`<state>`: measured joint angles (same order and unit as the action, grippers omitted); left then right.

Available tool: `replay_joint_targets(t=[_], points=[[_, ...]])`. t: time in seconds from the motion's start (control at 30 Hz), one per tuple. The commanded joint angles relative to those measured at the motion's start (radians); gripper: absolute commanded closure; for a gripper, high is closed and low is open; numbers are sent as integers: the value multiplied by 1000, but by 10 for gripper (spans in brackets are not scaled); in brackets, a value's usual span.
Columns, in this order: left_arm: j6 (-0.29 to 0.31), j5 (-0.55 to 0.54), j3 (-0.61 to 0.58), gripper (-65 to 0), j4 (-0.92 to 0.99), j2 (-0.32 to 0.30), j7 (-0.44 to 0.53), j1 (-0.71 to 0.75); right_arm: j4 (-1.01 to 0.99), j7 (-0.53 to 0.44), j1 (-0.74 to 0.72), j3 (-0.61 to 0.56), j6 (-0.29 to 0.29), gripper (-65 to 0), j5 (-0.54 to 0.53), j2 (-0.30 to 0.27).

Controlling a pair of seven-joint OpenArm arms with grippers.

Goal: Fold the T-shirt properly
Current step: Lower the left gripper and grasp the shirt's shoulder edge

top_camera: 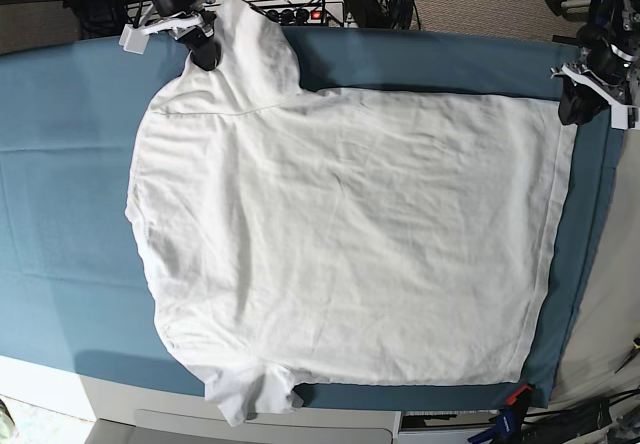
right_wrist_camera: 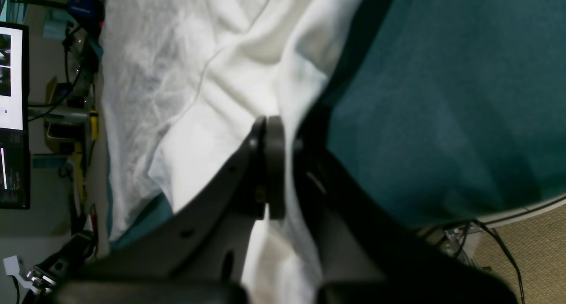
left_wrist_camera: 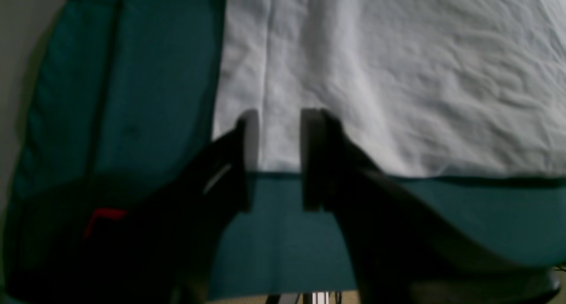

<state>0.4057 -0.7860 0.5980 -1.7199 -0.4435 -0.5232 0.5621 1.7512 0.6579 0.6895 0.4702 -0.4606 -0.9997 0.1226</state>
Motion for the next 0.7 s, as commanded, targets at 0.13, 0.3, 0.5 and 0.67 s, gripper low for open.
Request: replay_joint_targets(t=[0.13,0.3,0.5,0.67], points=[[8,-10,9,-172,-14,-16,23,3,8,-1,8,2,3,0,-2,2],[8,-10,9,-172,-14,-16,23,3,8,-1,8,2,3,0,-2,2],[11,-15,9,-172,-14,-17,23,2,8,-1,8,2,3,0,-2,2],[11,-30,9,-172,-14,-17,21,-3,8,-2,8,2,3,0,-2,2]])
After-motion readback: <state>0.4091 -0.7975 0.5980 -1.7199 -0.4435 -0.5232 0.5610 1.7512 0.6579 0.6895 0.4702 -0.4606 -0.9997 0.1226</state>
